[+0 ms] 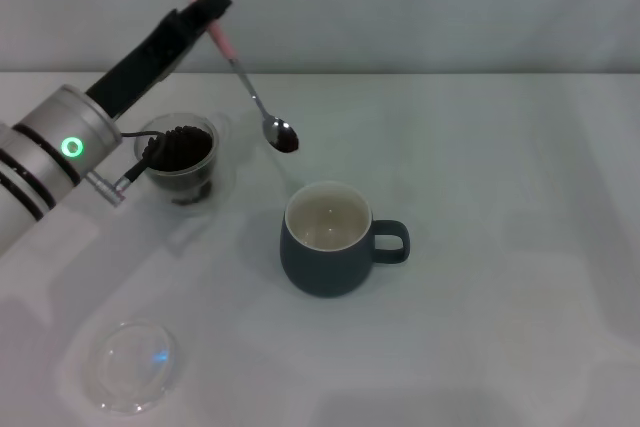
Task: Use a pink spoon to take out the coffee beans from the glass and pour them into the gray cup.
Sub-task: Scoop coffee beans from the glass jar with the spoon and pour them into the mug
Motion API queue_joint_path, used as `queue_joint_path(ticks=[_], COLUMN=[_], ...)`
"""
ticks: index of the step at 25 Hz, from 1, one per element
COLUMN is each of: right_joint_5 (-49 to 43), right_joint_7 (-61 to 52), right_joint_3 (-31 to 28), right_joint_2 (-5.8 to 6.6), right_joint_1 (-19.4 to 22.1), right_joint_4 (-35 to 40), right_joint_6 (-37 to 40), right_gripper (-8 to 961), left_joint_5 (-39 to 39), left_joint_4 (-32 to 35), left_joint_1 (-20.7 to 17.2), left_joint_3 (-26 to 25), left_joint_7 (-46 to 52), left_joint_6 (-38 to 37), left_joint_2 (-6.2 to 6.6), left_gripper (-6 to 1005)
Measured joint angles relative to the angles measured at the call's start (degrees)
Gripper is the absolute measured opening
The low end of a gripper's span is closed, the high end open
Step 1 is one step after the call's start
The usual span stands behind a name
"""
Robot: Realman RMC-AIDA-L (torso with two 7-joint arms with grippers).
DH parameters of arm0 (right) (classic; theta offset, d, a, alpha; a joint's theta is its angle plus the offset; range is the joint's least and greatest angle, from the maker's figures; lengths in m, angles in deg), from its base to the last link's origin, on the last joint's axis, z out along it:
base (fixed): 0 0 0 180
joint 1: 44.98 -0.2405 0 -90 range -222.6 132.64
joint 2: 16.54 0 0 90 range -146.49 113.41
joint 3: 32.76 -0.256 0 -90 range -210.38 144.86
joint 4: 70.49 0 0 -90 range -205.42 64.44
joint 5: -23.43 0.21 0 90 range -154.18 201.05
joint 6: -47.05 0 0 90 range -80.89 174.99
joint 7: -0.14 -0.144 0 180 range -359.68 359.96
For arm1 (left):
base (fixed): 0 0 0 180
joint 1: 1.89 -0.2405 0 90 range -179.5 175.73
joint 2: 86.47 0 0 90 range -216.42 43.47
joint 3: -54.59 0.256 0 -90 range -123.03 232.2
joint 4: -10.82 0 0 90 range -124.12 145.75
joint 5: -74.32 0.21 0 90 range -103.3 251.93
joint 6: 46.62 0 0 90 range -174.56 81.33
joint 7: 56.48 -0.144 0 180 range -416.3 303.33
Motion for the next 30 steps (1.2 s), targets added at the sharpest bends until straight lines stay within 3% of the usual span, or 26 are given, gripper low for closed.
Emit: queue_joint_path(ticks=[12, 25, 30], right_joint_5=[0.0, 0.0, 0.0], right_joint_7=[0.0, 0.0, 0.0], right_joint_3=[-0.49, -0.82, -0.89], right_joint_2=[0.0, 0.0, 0.04], right_joint_1=[-0.1, 0.33, 0.47], right_joint_4=[-0.02, -0.02, -0.02], right_joint_6=[-0.58, -1.46, -1.78], right_gripper=[838, 838, 838], left_joint_5=[-0.01, 1.61, -0.16], left_joint_4=[1.68, 7.19, 10.19], left_joint_1=[2.61, 2.14, 0.27], left_joint_3=[9.59, 18.44, 18.32], left_joint_7=[-4.89, -18.11, -18.07], left_joint_6=[2.11, 2.07, 1.39], left_joint_2=[0.11, 0.12, 0.22], left_gripper=[137, 138, 138])
